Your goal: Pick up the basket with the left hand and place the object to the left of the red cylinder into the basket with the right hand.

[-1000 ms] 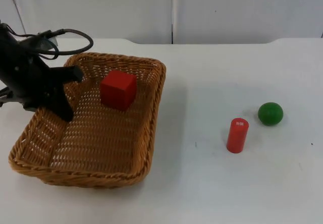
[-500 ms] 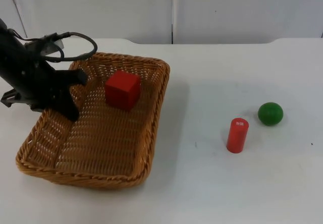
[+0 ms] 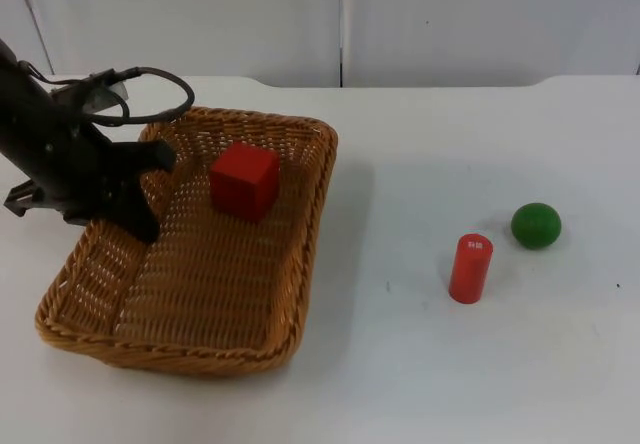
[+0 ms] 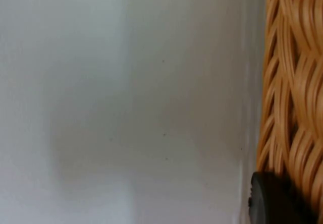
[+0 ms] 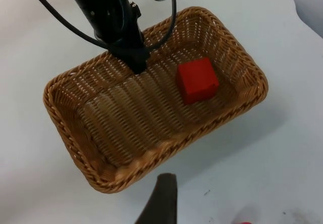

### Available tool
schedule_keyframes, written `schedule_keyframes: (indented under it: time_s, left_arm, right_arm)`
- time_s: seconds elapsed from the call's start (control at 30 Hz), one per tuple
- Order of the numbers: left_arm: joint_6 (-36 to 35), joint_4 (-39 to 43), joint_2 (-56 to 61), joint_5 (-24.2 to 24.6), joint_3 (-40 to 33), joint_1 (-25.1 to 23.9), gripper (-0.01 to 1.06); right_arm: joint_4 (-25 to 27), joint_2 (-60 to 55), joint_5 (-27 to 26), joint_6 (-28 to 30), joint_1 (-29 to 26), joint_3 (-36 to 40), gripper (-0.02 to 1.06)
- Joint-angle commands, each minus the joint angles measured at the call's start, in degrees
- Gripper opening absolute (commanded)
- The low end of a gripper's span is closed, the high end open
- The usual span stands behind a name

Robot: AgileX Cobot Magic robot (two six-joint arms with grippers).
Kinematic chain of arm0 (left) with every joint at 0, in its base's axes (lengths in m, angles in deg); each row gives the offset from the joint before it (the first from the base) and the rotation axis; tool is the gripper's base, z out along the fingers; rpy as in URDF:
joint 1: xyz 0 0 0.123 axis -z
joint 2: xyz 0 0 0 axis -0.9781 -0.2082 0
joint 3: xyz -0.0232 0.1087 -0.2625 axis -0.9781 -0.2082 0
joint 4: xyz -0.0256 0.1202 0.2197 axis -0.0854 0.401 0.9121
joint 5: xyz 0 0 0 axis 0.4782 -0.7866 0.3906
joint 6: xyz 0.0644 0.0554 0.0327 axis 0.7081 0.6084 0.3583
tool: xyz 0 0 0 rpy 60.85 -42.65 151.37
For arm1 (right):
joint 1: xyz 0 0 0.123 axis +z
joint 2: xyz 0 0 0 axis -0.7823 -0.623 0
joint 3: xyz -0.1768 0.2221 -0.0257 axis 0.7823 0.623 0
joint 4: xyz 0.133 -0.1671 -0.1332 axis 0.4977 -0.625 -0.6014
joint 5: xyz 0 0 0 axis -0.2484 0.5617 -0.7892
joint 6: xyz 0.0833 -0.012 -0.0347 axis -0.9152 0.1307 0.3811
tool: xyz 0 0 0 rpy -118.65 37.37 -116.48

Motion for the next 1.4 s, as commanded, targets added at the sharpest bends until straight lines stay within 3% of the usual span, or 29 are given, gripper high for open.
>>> schedule_keyframes:
  time_s: [0.0,0.27,0.37,0.4,0.53,0.57,0.6,0.7,0.8,1.07,1.37]
  left_arm:
    - [0.3,-2.0,0.4,0.3,0.5,0.1,0.00]
    - [0.3,-2.0,0.4,0.3,0.5,0.1,0.01]
    - [0.3,-2.0,0.4,0.3,0.5,0.1,0.20]
    - [0.3,-2.0,0.4,0.3,0.5,0.1,0.20]
    - [0.0,-1.8,0.4,0.4,0.5,0.1,0.54]
    - [0.0,-1.8,0.4,0.4,0.5,0.1,0.54]
    - [0.0,-1.7,0.4,0.4,0.5,0.1,0.64]
    - [0.0,-0.5,0.4,0.7,0.5,0.1,0.82]
    - [-1.1,2.1,0.8,0.6,0.5,0.1,0.87]
    - [-10.8,17.0,5.2,-0.5,0.5,0.1,0.87]
    - [-13.3,18.3,14.7,1.2,0.5,0.1,0.87]
  right_arm:
    - [-0.1,0.5,0.0,-0.4,-0.3,0.2,0.77]
    - [-0.1,0.5,0.0,-0.4,-0.3,0.2,0.77]
    - [-0.1,0.5,0.0,-0.4,-0.3,0.2,0.77]
    - [-0.1,0.5,0.0,-0.4,-0.3,0.2,0.77]
    - [-0.1,0.5,0.0,-0.4,-0.3,0.2,0.77]
    - [-0.1,0.5,0.0,-0.4,-0.3,0.2,0.77]
    - [-0.1,0.5,0.0,-0.4,-0.3,0.2,0.77]
    - [-0.1,0.5,0.0,-0.4,-0.3,0.2,0.77]
    - [-0.1,0.5,0.0,-0.4,-0.3,0.2,0.77]
    - [-0.3,0.5,0.2,-0.4,-0.3,0.2,0.77]
    - [-0.3,0.5,-0.1,-0.4,-0.3,0.2,0.77]
